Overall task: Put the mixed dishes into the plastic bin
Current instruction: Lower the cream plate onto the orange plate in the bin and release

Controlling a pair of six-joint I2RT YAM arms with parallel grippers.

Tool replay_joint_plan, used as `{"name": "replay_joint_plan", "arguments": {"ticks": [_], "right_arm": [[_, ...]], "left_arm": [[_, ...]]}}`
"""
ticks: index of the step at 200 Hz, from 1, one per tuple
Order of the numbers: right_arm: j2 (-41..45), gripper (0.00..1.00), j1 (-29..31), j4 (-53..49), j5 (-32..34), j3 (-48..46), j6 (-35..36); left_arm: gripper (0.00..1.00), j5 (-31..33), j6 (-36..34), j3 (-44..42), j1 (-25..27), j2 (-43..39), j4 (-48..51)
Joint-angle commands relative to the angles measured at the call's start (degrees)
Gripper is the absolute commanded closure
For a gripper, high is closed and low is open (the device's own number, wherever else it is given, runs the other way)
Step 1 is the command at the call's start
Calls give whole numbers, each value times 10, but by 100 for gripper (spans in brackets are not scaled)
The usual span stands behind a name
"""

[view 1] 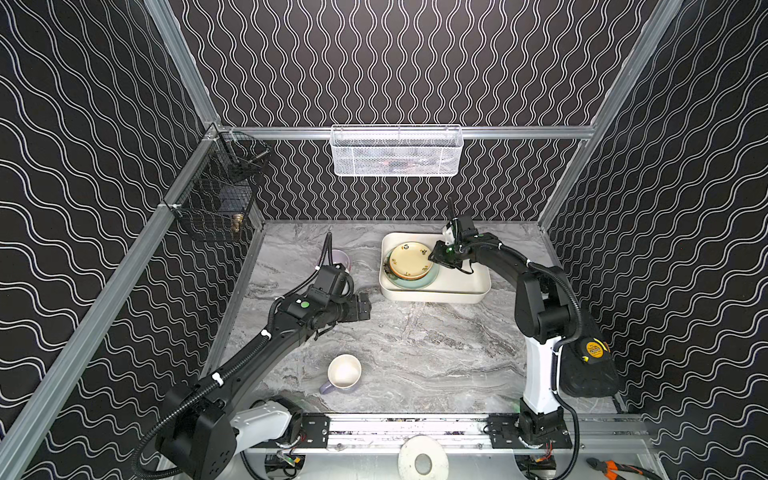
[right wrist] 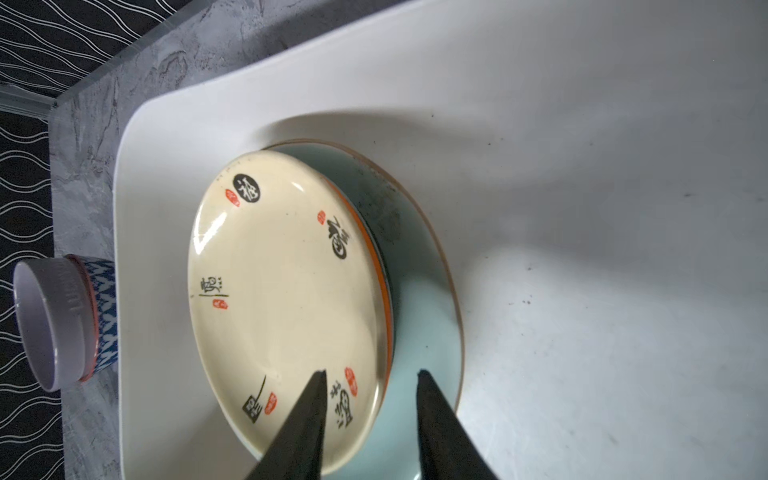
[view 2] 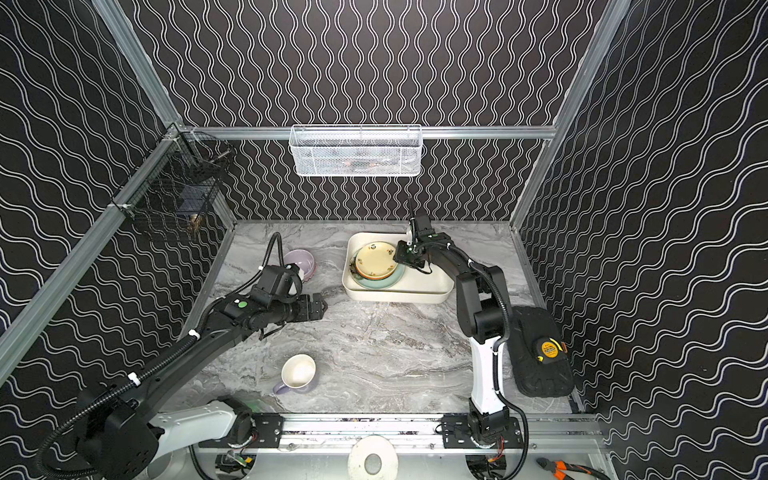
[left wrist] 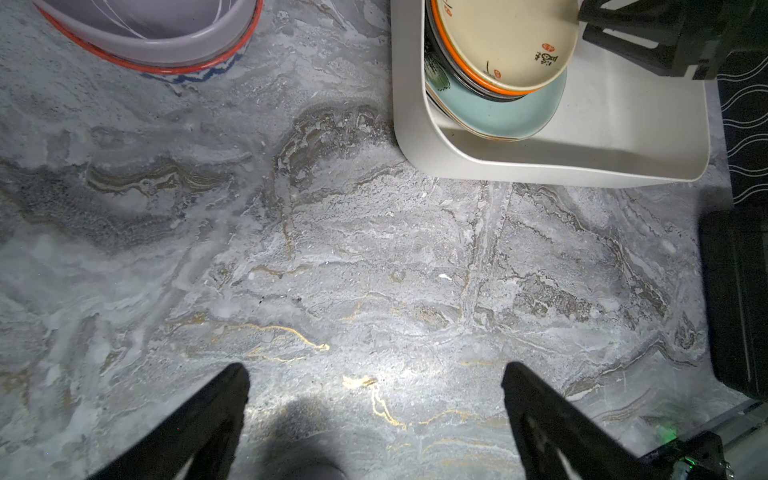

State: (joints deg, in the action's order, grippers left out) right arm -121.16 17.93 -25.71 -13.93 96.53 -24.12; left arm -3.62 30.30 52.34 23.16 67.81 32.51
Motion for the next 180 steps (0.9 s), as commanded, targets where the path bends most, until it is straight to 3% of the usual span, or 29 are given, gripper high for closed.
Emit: {"name": "replay_joint_plan", "arguments": {"ticks": [1, 114, 150, 180], "right_arm": [[16, 62, 1, 1, 23, -7, 11], [-60, 67, 26, -21, 27, 73, 13], [-46, 64, 26, -28, 43, 67, 18], [15, 61, 26, -27, 71, 18, 25]], "left_arm": [[1, -7, -4, -3, -1, -6, -12], [1, -14, -8, -3, -13, -7, -14], [1, -15, -6, -6, -14, -7, -14], [1, -9, 1, -16, -14, -16, -11]]}}
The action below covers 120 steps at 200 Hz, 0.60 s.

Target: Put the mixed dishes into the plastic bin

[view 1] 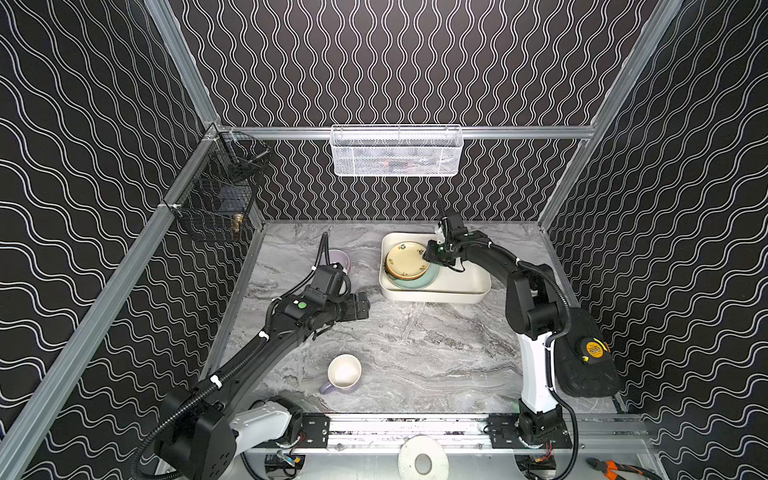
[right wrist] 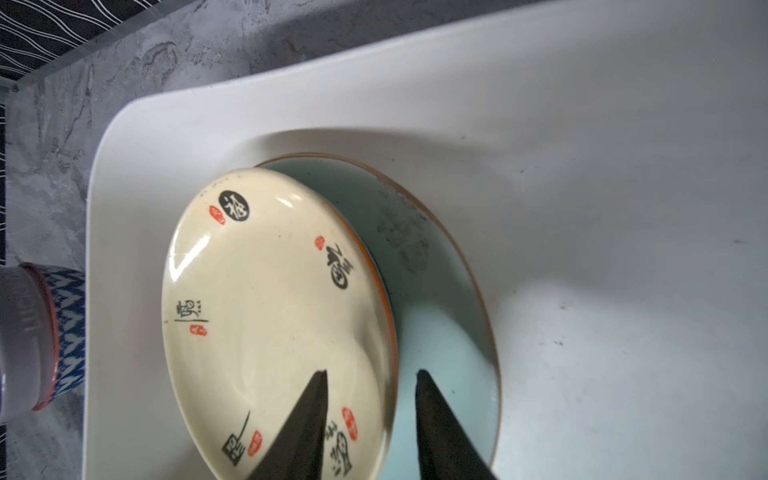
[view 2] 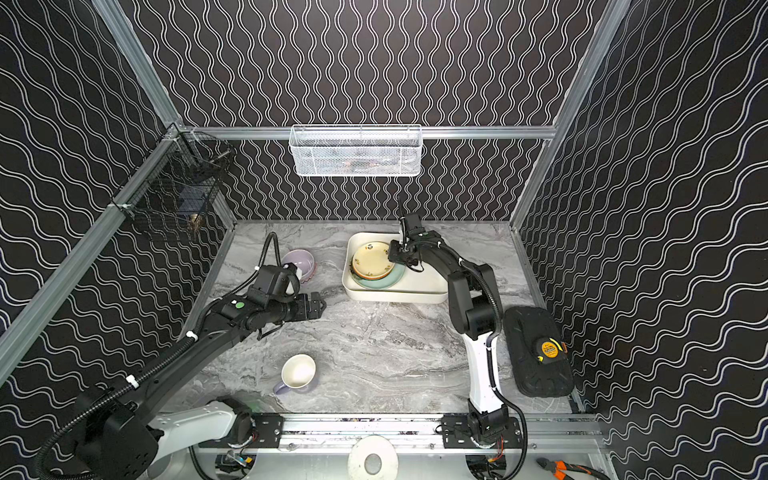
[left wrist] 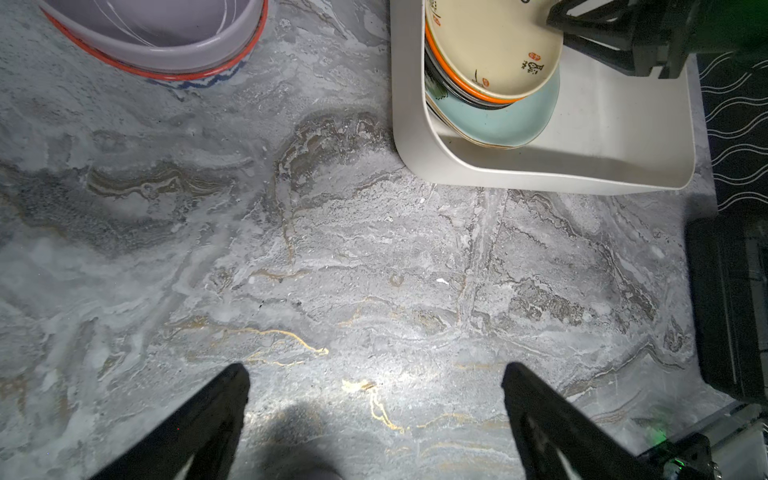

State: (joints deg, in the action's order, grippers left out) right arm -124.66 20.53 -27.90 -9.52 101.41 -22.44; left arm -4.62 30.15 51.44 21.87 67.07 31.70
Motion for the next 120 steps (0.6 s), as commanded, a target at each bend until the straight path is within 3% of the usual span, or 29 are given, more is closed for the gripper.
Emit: {"name": "replay_joint_plan", "arguments": {"ticks": [1, 32, 44, 66, 120], "right_arm": [[53, 61, 0, -5, 27, -34, 8], [154, 60, 4, 21, 30, -137, 5], [210, 52, 11, 31, 30, -183, 5], [282, 49, 32, 46, 32, -263, 4], [404, 47, 114, 65, 29, -409, -9]], "left_arm": [[1, 1, 3, -7, -1, -8, -2], [1, 27, 26, -31, 0, -45, 28], [1, 42, 39, -43, 0, -63, 48], [2, 61, 67, -66, 6, -98, 82], [3, 144, 192, -105, 129, -130, 139]]}}
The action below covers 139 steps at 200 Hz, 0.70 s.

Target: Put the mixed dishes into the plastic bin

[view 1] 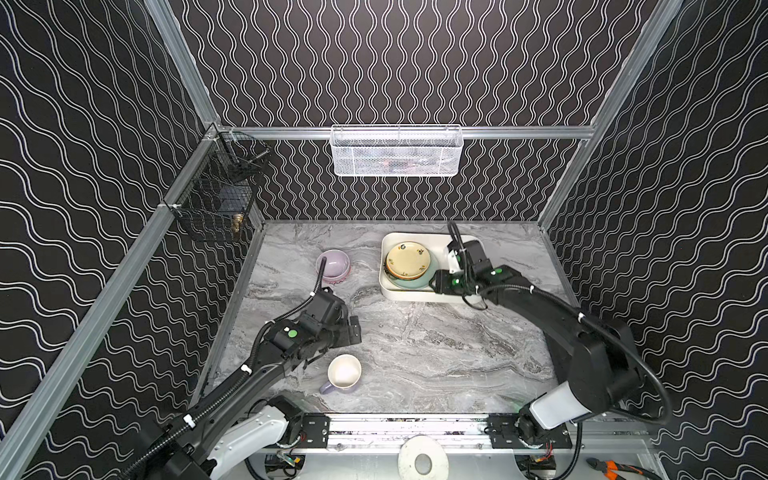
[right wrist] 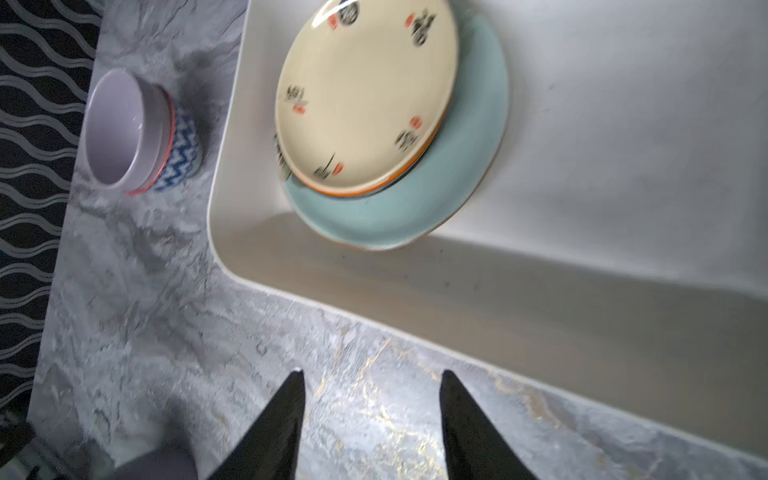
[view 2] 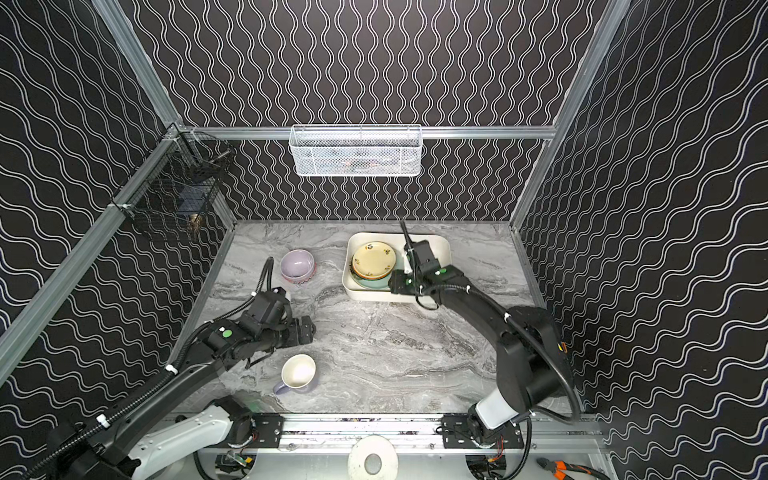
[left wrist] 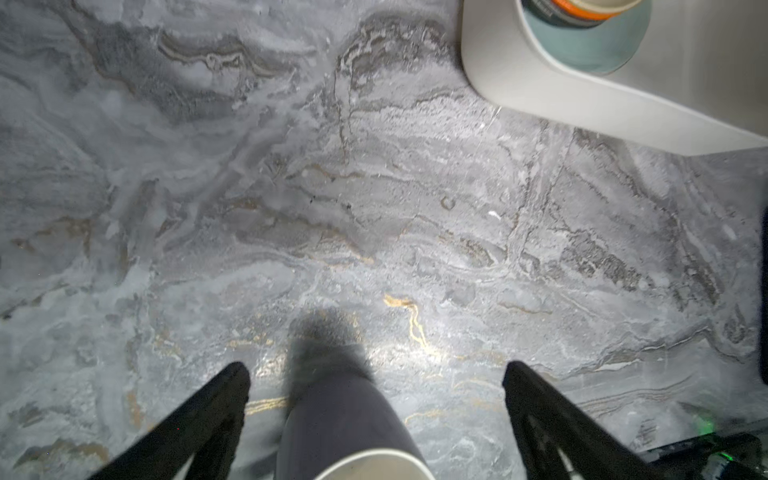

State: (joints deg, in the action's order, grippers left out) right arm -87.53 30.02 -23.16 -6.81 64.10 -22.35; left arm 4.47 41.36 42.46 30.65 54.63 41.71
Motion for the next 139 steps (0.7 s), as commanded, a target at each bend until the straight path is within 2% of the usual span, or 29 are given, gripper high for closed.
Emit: {"name": "replay_joint_plan", "arguments": {"ticks": [1, 19, 56, 92, 111, 139], "right_arm": [[35, 47, 20, 17, 2, -38, -10], [72, 46, 27, 22, -1, -80, -14], [145, 46, 27, 26, -4, -141, -15], [181, 46, 27, 27, -9, -172, -12], [192, 46, 27, 29, -12, -184, -9], [202, 46, 27, 29, -12, -193, -3]], "left_arm": [[3, 54, 82, -16, 44, -6, 39], [5, 69, 121, -34, 79, -6, 44], [12, 85, 171, -60, 119, -6, 46], [26, 99, 204, -65, 155, 9, 45], [27, 107, 218, -59, 175, 25, 50], [23, 139, 238, -30, 200, 31, 84]]}}
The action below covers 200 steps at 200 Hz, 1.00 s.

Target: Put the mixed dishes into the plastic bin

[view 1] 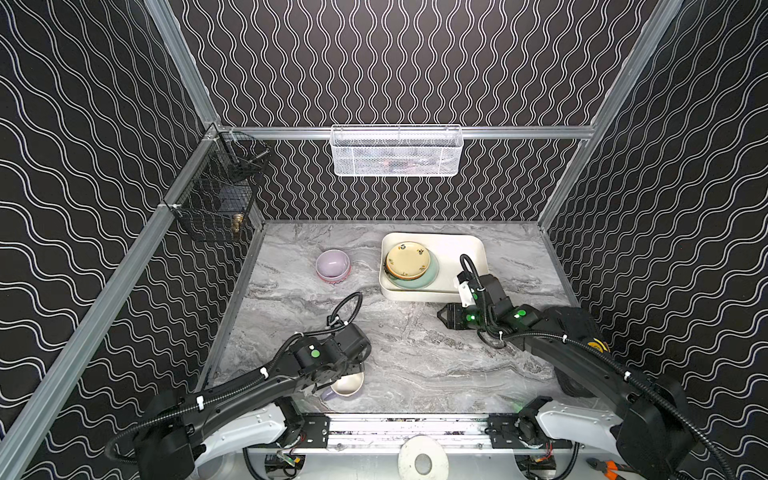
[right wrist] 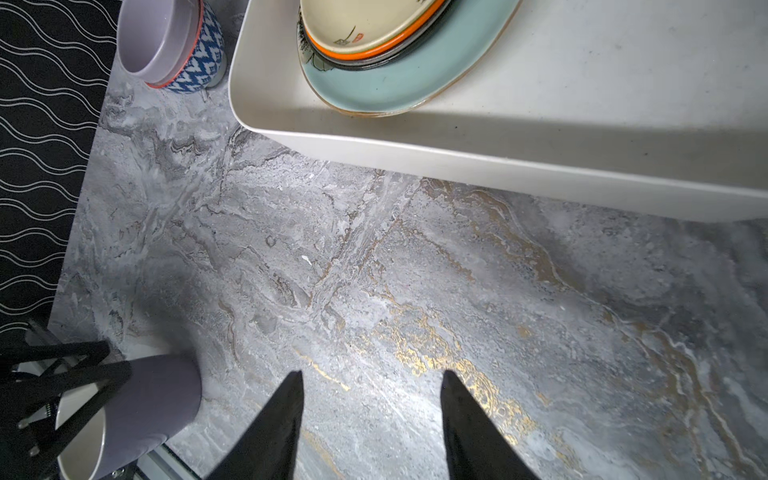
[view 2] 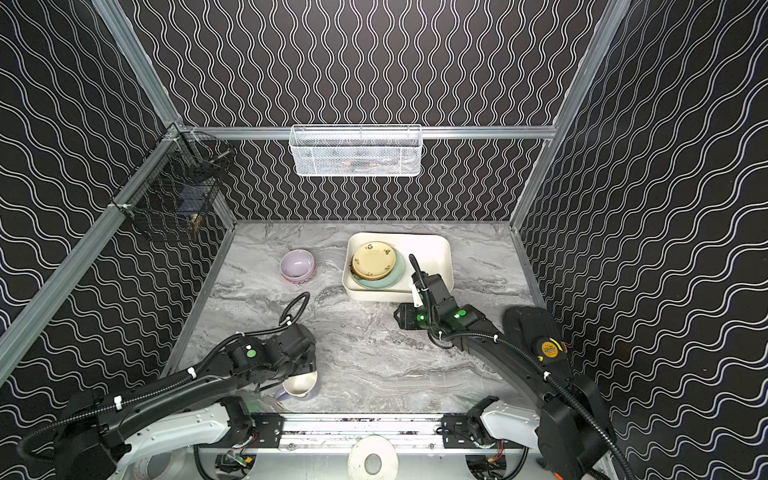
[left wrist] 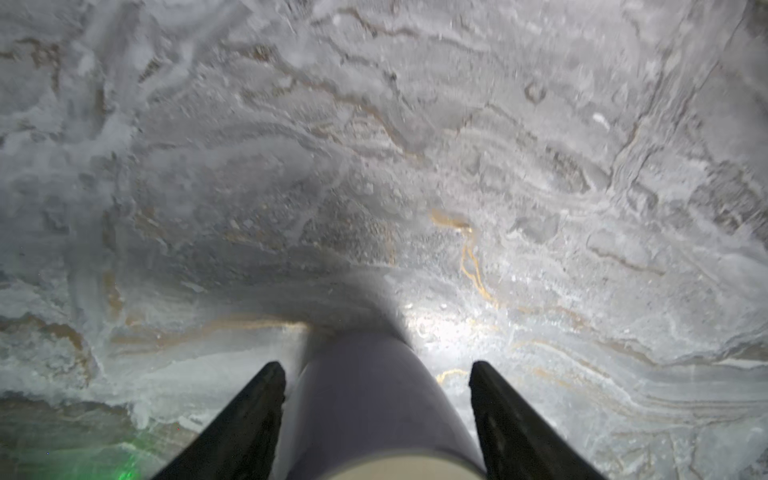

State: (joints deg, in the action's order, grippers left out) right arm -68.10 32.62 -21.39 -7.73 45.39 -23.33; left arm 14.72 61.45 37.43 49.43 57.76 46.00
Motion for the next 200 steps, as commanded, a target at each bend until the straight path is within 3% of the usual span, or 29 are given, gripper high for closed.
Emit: {"name": "replay_joint_plan", "arguments": {"ticks": [1, 51, 132, 200], "right_arm": [[8, 46, 1, 11, -3, -6, 7], [13, 46, 1, 8, 3, -6, 15], [15, 45, 1, 15, -2, -14, 12], [33, 45, 1, 6, -7, -25, 8]], "left_arm": [[23, 37, 37, 22, 13, -1, 42], [21, 53, 61, 52, 22, -49, 118], [24, -5, 94, -28, 33, -96, 108], [54, -18, 41, -2, 38, 50, -18]]}}
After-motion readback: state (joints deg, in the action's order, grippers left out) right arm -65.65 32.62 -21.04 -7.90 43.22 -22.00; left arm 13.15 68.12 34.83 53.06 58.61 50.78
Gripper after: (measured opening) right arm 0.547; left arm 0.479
